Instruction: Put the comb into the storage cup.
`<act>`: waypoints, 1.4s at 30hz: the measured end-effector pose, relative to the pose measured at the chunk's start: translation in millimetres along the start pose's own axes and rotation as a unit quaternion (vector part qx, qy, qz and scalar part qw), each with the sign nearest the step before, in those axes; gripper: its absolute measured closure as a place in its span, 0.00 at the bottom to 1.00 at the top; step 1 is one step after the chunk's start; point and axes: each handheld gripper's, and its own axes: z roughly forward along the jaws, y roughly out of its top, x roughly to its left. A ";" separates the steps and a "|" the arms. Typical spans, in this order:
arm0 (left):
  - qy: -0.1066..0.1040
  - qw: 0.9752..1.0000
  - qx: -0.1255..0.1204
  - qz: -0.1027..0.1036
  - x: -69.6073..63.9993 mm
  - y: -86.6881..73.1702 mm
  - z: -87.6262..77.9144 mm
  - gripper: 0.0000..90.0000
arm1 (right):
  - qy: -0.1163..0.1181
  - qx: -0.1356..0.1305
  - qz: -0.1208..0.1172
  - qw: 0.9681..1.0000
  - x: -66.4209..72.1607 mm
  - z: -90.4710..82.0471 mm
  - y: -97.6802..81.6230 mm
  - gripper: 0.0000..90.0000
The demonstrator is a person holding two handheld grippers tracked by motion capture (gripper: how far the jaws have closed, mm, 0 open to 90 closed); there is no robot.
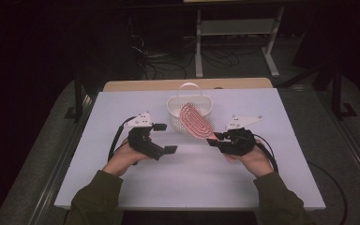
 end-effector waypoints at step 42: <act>0.010 0.998 -0.030 -0.050 -4.9 -0.3 15.0 0.03 | 0.036 -0.003 -0.036 0.999 29.1 29.0 -4.9 0.76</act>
